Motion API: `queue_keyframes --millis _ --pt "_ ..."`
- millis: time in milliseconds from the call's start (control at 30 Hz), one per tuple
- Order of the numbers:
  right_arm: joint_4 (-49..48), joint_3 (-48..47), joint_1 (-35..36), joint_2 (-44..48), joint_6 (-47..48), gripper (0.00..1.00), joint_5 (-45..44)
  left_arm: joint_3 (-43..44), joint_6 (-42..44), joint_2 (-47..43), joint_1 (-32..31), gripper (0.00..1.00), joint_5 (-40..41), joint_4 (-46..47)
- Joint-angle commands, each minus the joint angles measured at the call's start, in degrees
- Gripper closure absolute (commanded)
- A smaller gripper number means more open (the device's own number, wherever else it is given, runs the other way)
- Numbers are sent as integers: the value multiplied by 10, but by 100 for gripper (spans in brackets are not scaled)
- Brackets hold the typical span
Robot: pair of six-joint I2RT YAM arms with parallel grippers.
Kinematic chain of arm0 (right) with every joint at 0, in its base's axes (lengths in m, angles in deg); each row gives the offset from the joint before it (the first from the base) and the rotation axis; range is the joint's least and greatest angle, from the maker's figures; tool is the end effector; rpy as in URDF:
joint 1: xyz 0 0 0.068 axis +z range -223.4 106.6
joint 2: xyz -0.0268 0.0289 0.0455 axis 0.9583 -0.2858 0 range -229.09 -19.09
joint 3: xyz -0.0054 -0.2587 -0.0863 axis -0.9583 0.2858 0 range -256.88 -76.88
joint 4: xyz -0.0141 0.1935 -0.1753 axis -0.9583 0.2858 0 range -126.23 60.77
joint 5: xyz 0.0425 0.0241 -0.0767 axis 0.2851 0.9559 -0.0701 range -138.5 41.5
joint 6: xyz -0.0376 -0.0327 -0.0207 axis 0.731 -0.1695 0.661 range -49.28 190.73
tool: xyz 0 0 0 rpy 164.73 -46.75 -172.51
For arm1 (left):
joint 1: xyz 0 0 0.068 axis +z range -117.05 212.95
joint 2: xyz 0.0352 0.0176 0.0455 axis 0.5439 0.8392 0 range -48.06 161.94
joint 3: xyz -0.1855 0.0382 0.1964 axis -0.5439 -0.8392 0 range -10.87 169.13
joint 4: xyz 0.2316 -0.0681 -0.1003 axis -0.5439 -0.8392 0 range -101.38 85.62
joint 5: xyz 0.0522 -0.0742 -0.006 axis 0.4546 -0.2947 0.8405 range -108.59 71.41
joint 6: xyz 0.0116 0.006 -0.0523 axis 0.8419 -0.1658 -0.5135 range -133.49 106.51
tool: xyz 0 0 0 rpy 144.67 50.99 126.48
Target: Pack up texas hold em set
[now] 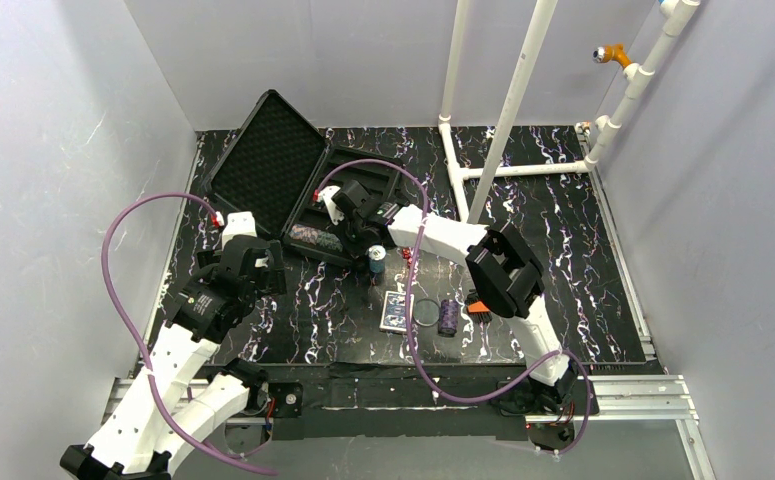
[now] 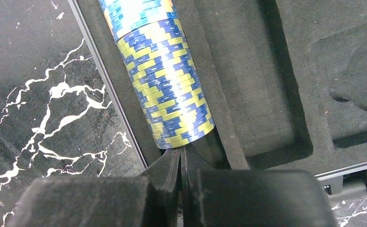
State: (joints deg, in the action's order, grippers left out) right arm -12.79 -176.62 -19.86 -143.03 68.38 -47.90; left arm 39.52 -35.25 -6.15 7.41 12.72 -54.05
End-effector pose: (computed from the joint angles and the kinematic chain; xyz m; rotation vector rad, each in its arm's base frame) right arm 0.2905 0.3939 0.2058 -1.0649 2.2115 0.4570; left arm 0.1303 -0.0417 0.3166 -0.2027 2.1633 0.1608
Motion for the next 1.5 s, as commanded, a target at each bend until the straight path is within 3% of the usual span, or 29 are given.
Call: queue_keyframes --millis 0,367,767,967,1267,1467 --pt "-54 -17 6 20 3 92 3 1 6 -4 5 2 3 1" --pt "-14 2 5 119 22 65 -50 0 19 -5 5 2 -18 5" --pt "-65 172 -6 298 27 31 -162 3 55 3 5 2 -129 25" --pt "-77 259 -21 377 -19 15 -197 3 59 29 5 2 -206 45" --pt "-89 359 -40 459 -67 8 -216 0 53 77 -27 13 -306 69" --pt "-99 401 -52 497 -95 7 -217 -6 22 101 -101 13 -285 72"
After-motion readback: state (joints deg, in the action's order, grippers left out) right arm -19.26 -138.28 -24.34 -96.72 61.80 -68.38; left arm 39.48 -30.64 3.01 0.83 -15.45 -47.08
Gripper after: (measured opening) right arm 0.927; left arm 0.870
